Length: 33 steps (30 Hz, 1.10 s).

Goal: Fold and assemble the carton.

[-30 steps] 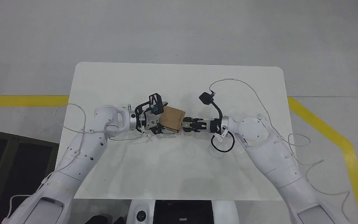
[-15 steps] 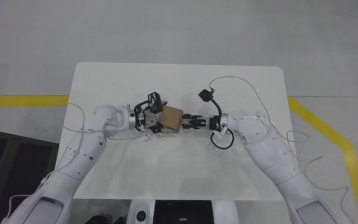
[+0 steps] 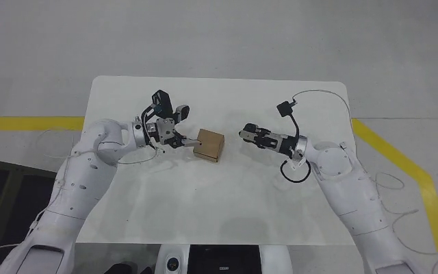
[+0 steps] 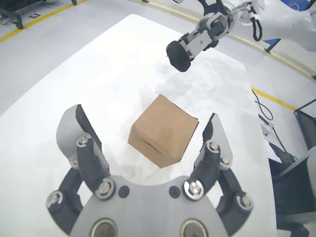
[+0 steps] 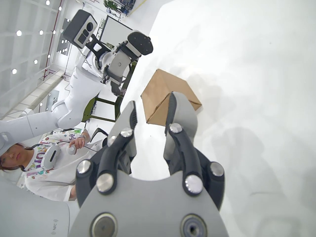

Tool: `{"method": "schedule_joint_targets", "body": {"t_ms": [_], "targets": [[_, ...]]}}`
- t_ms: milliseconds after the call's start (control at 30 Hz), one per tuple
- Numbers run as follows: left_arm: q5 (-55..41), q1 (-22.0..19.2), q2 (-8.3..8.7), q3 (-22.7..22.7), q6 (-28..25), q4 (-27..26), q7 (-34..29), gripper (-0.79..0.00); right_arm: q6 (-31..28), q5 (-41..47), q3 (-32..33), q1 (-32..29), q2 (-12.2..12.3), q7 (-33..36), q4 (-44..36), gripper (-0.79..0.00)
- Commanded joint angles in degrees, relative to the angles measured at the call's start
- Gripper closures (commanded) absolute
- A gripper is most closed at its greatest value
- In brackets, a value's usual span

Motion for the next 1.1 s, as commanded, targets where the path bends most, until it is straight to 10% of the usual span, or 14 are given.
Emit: {"method": "schedule_joint_targets", "body": {"t_ms": [0,433,733,1067], "targets": [[0.0,-0.3,0.18,-1.2,2.9,-0.3,-0.5,-0.785,-3.2,-0.1,1.3,-0.4,0.2,-2.4,0.4,-0.785],[5.4,-5.4,0.58,-5.2,8.4,5.1,2.6,-0.785,-19.7,-19.7,12.7,2.5,1.8,-21.1,3.7,-0.785],[2.9,-7.5,0.83,-5.8,7.4,6.2,-0.4,-0.785,-17.0,-38.4,16.8,4.9,2.4,-31.0,2.4,-0.785],[2.9,-7.5,0.84,-5.8,7.4,6.2,-0.4,-0.784,-16.9,-38.9,16.9,5.0,2.4,-31.2,2.4,-0.785]]}}
